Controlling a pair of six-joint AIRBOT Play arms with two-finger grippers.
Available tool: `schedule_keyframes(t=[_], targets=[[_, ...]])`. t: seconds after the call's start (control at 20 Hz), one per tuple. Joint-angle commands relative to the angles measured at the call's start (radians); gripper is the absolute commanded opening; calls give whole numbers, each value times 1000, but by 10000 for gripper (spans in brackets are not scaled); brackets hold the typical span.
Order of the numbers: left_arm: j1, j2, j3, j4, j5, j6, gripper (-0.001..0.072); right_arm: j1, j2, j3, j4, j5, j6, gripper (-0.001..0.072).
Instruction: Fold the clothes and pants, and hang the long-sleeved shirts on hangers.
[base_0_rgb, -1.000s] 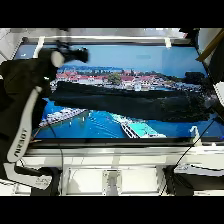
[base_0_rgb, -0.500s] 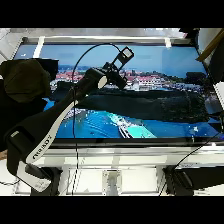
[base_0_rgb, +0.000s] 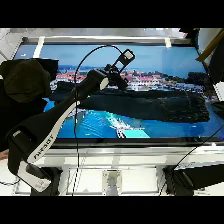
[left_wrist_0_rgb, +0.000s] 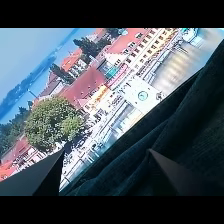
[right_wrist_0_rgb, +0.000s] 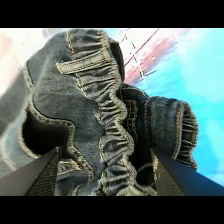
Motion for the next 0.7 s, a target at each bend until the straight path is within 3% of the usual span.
schedule_keyframes(t=[0.0, 0.15, 0.2, 0.3, 0.65], targets=[[-1, -1, 0, 0, 0, -45, 583, 95, -16, 27, -119, -6, 8, 609], [-1, -1, 0, 0, -1, -45, 583, 168, -53, 27, -159, -5, 8, 605], [-1, -1, 0, 0, -1, -45, 583, 187, -60, 27, -179, 5, 7, 477], [-1, -1, 0, 0, -1, -45, 583, 202, -55, 29, -215, 14, 6, 52], [-1, 2, 0, 1, -18, -44, 584, 69, 0, 83, -247, 316, 33, 58]])
